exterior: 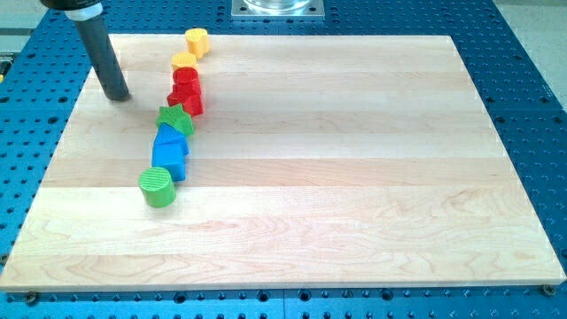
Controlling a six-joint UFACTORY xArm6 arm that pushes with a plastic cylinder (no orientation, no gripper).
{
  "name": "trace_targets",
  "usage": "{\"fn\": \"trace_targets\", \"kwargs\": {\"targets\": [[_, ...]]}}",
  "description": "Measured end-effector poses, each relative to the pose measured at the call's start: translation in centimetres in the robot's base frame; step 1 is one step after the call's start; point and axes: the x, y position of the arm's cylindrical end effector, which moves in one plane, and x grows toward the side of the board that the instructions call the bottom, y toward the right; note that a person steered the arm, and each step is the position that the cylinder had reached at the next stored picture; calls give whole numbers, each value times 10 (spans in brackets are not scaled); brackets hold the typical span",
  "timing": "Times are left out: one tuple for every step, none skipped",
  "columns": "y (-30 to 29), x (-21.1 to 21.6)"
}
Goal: Place your arm horizontal to the red circle
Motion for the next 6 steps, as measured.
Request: {"fn": "trace_targets", "kwargs": {"targets": [[-10, -52], [-1, -94], [15, -75], [26, -29], [27, -29], [29, -30]]}}
